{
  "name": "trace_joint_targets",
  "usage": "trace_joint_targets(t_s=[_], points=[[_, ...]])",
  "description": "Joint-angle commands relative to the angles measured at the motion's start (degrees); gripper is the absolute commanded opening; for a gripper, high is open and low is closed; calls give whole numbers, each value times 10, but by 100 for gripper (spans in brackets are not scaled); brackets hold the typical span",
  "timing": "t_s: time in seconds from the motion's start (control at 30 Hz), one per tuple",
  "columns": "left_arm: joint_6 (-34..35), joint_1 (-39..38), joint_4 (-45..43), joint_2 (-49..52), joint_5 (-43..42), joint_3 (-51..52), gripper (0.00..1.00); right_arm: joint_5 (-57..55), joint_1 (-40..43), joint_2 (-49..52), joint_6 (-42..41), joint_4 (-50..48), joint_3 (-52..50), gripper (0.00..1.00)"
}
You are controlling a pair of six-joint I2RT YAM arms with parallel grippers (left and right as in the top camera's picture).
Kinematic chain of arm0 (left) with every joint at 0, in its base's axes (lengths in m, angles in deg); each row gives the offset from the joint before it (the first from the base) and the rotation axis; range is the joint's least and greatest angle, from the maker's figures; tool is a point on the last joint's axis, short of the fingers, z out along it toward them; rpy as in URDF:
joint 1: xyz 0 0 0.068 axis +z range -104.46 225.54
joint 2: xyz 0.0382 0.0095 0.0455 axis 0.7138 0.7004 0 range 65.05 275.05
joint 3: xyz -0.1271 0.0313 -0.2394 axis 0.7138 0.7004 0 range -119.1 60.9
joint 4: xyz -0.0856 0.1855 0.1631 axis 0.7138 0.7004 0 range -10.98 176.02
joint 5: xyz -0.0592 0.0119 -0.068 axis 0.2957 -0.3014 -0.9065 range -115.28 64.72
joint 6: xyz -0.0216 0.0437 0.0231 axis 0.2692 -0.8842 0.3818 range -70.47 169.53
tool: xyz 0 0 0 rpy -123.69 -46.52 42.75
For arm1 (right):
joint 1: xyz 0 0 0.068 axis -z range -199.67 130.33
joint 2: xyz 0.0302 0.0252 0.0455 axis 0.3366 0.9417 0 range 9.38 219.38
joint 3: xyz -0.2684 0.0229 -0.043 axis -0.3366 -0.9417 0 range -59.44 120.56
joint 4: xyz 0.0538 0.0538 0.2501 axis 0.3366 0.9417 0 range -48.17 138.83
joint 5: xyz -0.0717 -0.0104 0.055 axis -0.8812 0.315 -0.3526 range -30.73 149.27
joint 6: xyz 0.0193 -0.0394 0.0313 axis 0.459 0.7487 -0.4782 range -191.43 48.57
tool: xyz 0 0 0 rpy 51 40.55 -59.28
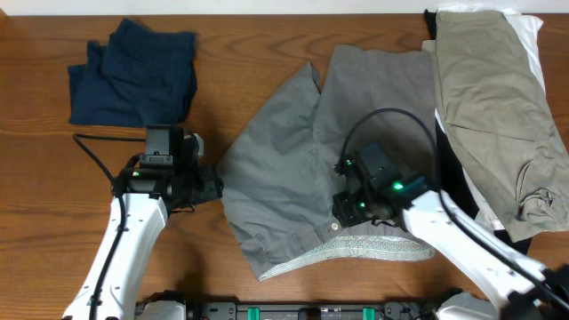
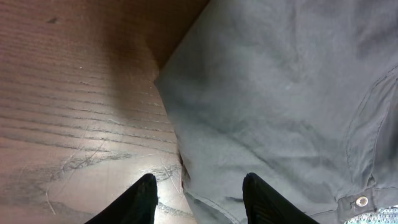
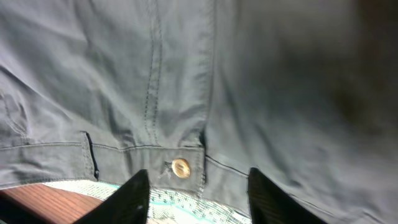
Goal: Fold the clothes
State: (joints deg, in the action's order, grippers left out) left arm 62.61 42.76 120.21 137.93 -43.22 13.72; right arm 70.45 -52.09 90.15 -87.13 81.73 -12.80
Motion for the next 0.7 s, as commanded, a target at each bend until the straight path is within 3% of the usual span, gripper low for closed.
trace_joint_targets(t_s=[0.0,0.67], points=[[-9,-1,-2,1,7,2,47,11,-16,41,7,-7,-6,44],[-9,-1,-2,1,37,2,47,-2,-45,70,-53,-15,-24,24]])
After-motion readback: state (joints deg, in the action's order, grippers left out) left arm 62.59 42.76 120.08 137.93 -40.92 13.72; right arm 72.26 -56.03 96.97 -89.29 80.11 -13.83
